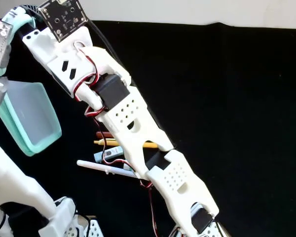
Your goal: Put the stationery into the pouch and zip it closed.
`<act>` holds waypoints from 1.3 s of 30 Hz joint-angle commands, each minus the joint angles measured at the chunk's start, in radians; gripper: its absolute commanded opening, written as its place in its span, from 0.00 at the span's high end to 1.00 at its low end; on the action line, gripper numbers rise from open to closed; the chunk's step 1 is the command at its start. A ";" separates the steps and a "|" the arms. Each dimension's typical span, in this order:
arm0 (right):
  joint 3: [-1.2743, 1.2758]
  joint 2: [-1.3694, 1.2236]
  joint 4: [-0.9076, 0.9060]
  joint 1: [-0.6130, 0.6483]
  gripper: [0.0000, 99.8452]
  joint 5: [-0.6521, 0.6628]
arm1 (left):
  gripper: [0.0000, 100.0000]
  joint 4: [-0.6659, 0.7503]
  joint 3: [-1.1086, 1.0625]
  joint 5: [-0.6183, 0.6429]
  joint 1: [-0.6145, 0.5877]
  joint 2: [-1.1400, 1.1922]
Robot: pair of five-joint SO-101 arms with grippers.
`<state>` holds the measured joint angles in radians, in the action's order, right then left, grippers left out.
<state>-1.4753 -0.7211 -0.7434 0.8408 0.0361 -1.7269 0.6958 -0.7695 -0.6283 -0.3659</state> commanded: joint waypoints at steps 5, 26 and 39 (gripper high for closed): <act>-0.005 0.004 0.018 -0.008 0.99 0.000 | 0.71 -0.005 0.022 -0.072 -0.068 0.036; -0.010 0.004 0.004 0.007 0.99 0.064 | 0.73 0.000 -0.007 -0.178 -0.030 0.125; -0.013 0.002 -0.019 0.007 0.99 0.068 | 0.73 0.025 -0.008 -0.180 -0.002 0.225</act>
<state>-1.4753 -0.7304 -0.7587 0.8408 0.0898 -1.7131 0.6882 -0.9352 -0.6713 -0.1619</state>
